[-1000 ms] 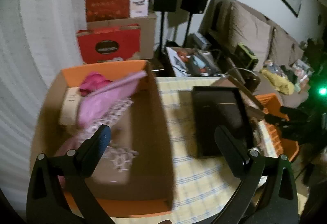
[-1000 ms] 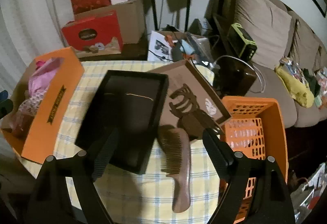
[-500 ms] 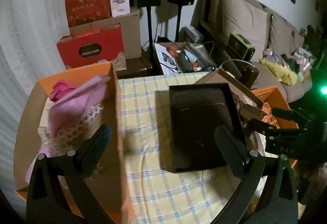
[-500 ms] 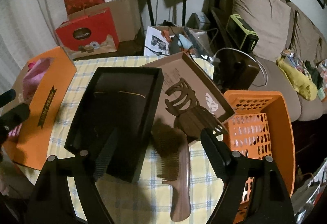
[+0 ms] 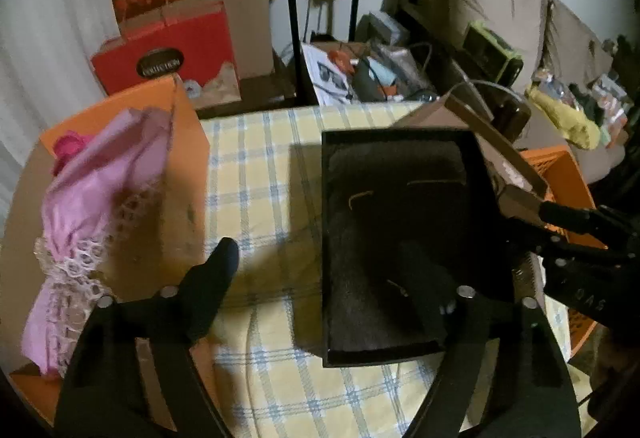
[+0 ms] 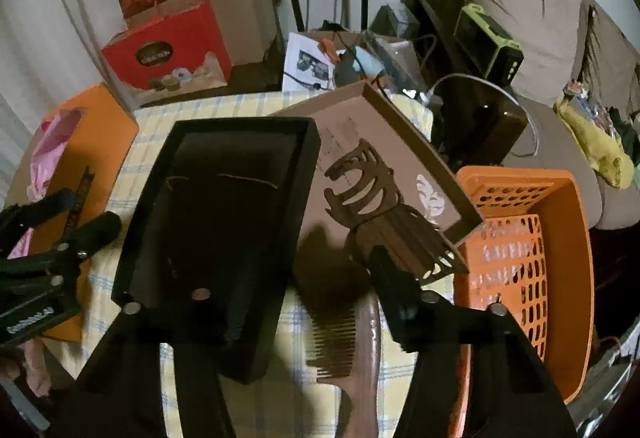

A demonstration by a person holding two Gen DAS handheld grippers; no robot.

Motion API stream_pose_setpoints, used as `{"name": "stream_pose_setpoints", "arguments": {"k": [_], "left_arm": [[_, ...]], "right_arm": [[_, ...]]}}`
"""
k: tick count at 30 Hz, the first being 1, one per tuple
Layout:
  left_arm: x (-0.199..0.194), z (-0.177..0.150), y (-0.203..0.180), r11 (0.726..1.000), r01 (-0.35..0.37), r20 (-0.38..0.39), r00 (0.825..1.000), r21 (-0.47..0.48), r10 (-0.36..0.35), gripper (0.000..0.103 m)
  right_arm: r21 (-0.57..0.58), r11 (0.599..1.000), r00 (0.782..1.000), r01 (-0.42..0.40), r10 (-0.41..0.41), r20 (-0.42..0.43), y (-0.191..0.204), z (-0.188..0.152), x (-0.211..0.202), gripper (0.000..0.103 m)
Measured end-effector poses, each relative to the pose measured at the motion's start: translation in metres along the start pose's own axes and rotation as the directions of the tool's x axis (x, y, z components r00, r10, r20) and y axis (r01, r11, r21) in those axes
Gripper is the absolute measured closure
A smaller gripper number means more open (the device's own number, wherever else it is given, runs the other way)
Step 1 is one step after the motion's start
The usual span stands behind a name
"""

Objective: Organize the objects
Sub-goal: 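Grasp the black tray edge with the left gripper while the right gripper grasps it too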

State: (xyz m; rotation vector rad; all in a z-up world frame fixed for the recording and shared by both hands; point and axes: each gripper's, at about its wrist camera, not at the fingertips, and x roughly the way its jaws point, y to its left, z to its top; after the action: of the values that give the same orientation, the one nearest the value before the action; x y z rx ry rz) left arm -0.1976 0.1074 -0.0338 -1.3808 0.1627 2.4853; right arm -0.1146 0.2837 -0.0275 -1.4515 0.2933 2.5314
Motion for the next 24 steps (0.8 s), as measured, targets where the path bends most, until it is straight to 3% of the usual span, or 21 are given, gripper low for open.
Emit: {"name": "stream_pose_setpoints", "arguments": {"k": [12, 15, 17, 19, 24], "left_arm": [[0.017, 0.005, -0.006, 0.997, -0.074, -0.007, 0.997, 0.039, 0.074, 0.033], [0.013, 0.004, -0.010, 0.992, -0.113, 0.019, 0.994, 0.056, 0.112, 0.043], [0.012, 0.004, -0.016, 0.990, -0.115, 0.033, 0.993, 0.079, 0.113, 0.043], [0.018, 0.004, -0.018, 0.989, -0.117, 0.012, 0.993, 0.089, 0.117, 0.049], [0.035, 0.005, -0.014, 0.990, -0.125, -0.032, 0.991, 0.066, 0.127, 0.049]], "right_arm": [[-0.012, 1.000, 0.999, 0.001, -0.001, -0.053, 0.010, 0.005, 0.028, 0.067], [-0.012, 1.000, 0.999, 0.000, -0.001, -0.050, 0.011, 0.007, 0.028, 0.068], [-0.019, 1.000, 0.999, -0.001, 0.000, -0.048, 0.012, 0.007, 0.029, 0.070], [-0.025, 1.000, 0.999, 0.001, -0.002, -0.048, 0.012, 0.008, 0.029, 0.070], [-0.030, 1.000, 0.999, 0.007, -0.009, -0.049, 0.015, 0.010, 0.030, 0.070]]}}
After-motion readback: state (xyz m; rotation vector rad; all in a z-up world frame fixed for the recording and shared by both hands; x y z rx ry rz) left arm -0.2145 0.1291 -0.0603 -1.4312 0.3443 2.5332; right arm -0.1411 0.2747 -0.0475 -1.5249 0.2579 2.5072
